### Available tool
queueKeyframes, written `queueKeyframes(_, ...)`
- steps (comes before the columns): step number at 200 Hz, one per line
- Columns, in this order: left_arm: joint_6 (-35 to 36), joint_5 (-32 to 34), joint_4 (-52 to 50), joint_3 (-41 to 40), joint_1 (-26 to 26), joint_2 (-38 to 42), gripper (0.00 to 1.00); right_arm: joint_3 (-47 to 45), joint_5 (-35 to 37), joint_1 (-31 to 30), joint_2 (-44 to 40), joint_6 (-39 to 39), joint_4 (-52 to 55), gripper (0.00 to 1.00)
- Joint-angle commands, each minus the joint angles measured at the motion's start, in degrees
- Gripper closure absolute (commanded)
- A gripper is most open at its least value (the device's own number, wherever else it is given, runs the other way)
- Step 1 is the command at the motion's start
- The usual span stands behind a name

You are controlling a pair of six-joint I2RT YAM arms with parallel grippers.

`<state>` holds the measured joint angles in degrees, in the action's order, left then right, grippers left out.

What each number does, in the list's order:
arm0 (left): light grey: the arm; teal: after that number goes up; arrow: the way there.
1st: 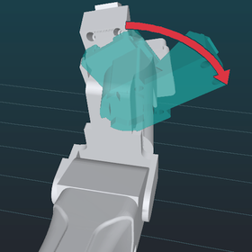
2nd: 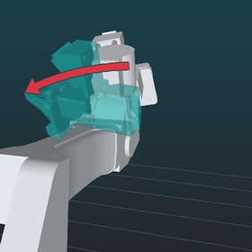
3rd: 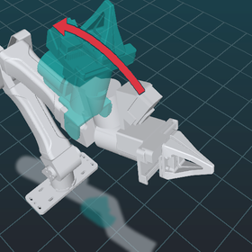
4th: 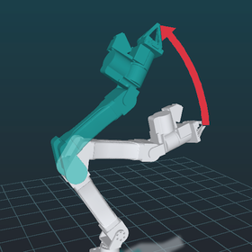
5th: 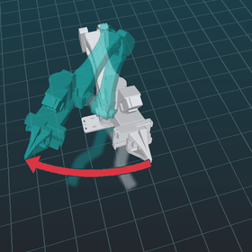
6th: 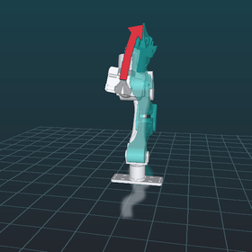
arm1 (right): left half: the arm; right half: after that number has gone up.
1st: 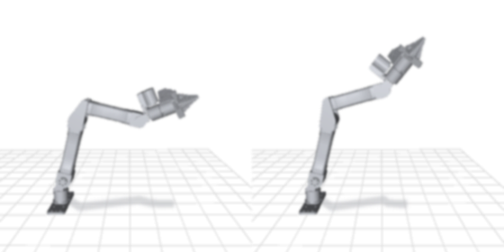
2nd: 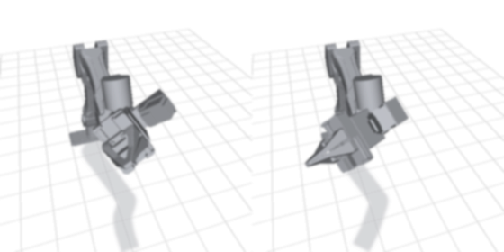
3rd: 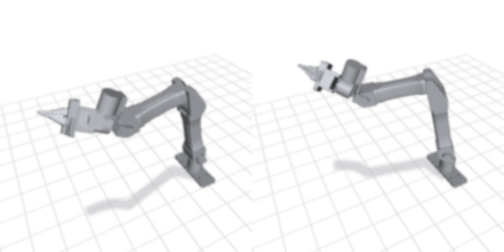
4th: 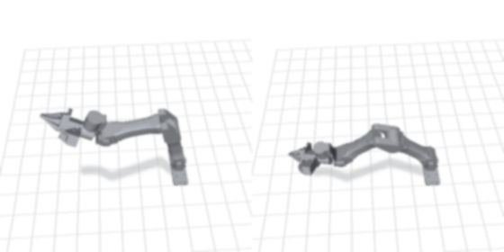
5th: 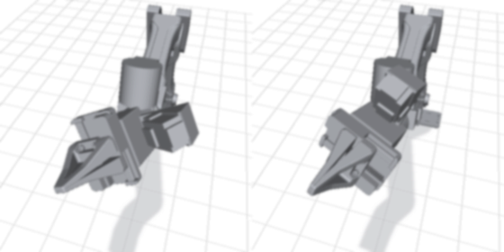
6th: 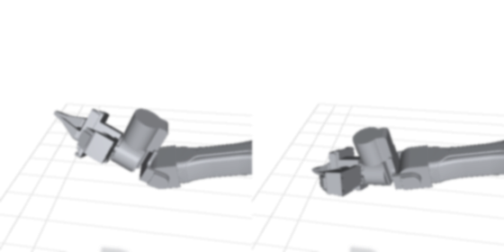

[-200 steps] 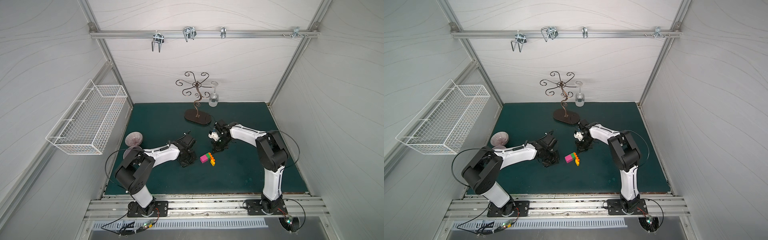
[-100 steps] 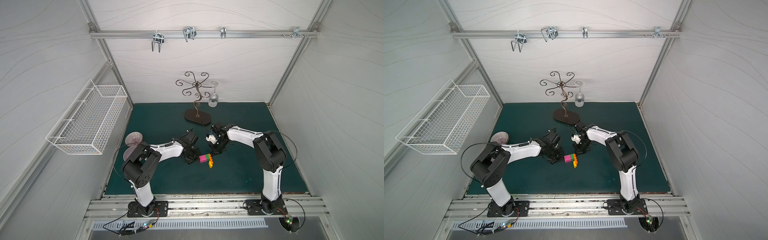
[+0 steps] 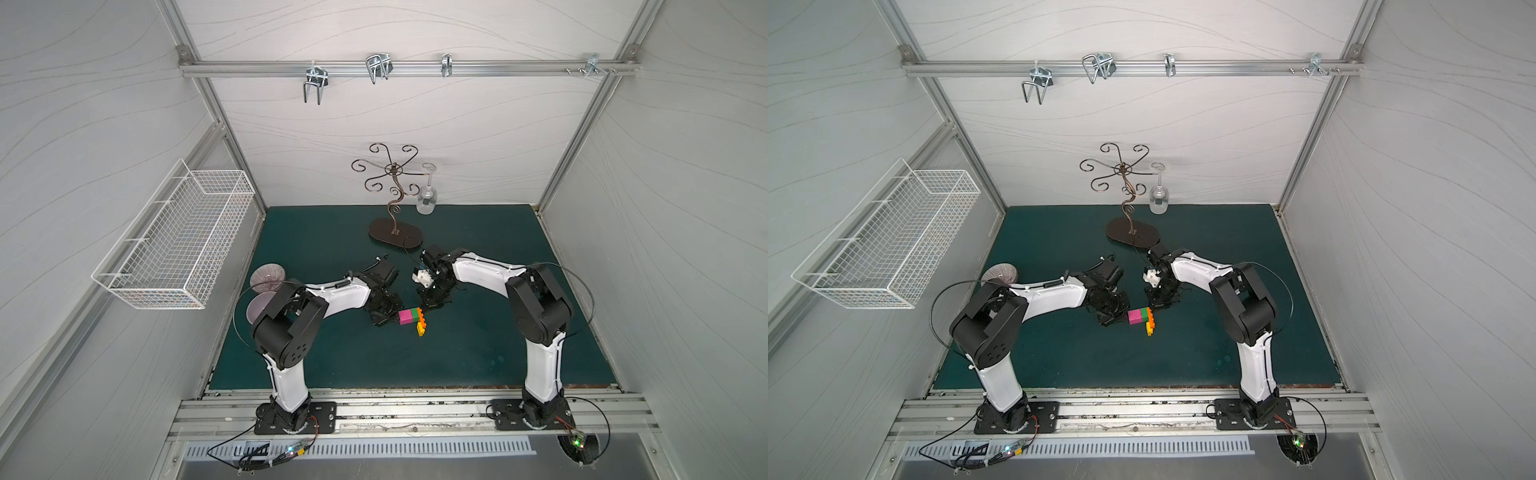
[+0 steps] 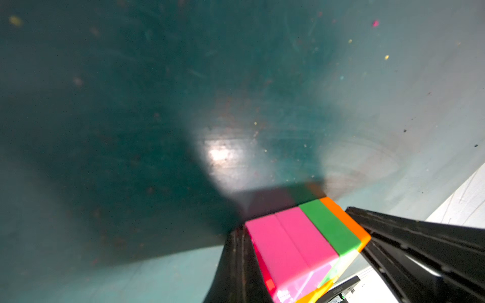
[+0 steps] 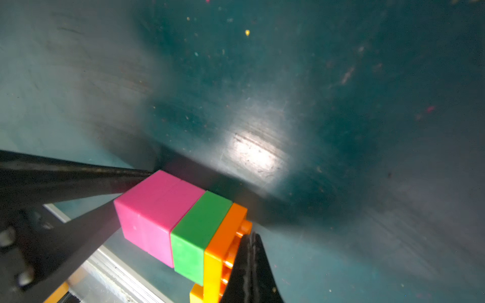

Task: Assemble the letter r with lego
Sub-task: Adjust the lego brick at the center of the board.

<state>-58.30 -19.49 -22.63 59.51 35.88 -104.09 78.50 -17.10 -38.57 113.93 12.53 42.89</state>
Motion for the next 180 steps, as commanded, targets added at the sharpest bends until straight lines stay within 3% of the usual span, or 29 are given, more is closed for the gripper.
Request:
queueKeyframes(1, -1.0, -4.3, 9.3, 2.2, 1.9, -4.3, 1.00, -0.1, -3.0, -4.7, 2.6, 1.7, -1.3, 1.00)
queueKeyframes(94, 1.4, -10.4, 15.7, 2.7, 2.4, -8.5, 1.00, 0.0, -4.5, -6.3, 2.8, 5.7, -3.6, 1.00)
queueKeyframes(137, 4.7, -8.1, 15.0, 0.5, 2.4, -2.9, 1.00, -0.8, -0.9, -4.5, -0.7, 4.7, -2.0, 1.00)
queueKeyframes(180, 14.5, 2.2, 3.8, 2.1, 2.4, 9.5, 0.97, -0.7, 1.1, 2.7, -11.0, 1.0, -1.0, 0.79)
